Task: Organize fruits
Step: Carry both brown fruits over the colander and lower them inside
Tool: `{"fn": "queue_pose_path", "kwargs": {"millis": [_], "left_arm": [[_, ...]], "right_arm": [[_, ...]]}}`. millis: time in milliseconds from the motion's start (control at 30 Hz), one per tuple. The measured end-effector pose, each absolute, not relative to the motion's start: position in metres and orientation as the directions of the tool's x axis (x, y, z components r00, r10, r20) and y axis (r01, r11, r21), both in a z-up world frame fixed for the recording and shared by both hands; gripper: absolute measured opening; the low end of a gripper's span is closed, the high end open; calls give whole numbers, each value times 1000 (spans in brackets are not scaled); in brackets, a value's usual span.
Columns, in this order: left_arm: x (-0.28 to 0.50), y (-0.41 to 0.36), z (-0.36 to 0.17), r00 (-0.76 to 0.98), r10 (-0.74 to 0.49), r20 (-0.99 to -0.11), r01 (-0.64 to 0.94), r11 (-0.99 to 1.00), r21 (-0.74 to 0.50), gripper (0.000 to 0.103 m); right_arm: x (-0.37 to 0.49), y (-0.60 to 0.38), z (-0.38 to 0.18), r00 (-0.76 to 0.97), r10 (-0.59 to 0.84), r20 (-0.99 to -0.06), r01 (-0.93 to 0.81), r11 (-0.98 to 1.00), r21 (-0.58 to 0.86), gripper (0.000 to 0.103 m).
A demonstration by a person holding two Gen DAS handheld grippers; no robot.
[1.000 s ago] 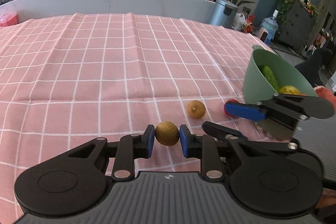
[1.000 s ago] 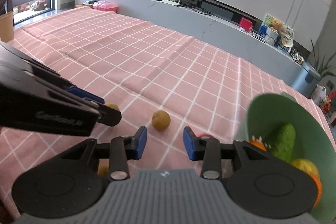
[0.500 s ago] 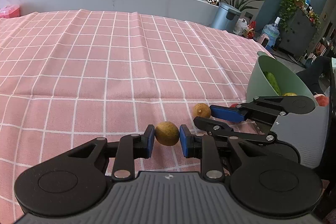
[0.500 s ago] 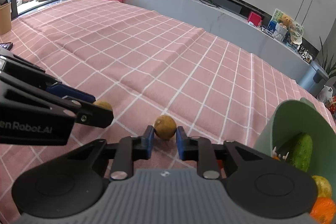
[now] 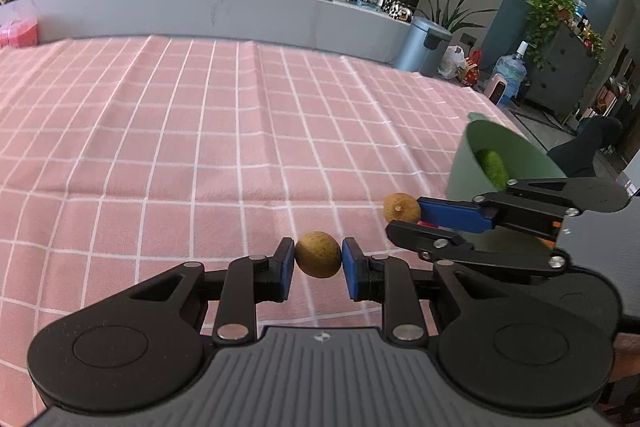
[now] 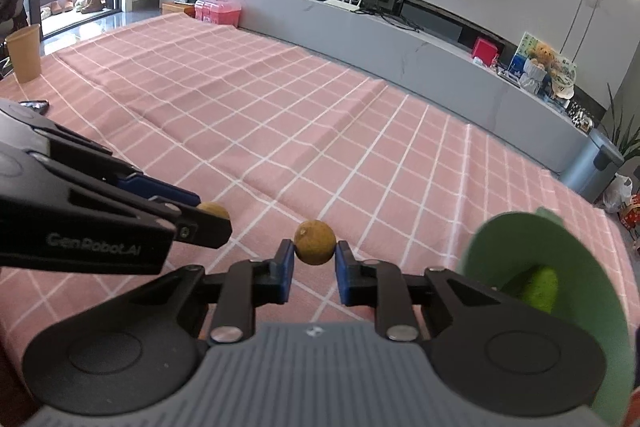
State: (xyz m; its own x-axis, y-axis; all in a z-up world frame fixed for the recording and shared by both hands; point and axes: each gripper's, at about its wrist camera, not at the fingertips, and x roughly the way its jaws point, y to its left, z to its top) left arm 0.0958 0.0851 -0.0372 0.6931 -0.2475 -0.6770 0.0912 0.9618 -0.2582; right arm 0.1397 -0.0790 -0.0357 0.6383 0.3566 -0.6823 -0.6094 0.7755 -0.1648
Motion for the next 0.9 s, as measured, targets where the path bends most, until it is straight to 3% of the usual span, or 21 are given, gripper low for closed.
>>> {"fn": "queue_pose_path", "kwargs": {"millis": [467,900], "left_arm": [[92,34,10,728,-289,-622,160,953,-256,28],[122,-49,28,701,-358,-617,306,932,-194,28]], "right_arm": [[111,-150,28,672,387,-632,-589,796,-140,17],[129,-232,38,707,279,-649,-515,832,-204,17]]}}
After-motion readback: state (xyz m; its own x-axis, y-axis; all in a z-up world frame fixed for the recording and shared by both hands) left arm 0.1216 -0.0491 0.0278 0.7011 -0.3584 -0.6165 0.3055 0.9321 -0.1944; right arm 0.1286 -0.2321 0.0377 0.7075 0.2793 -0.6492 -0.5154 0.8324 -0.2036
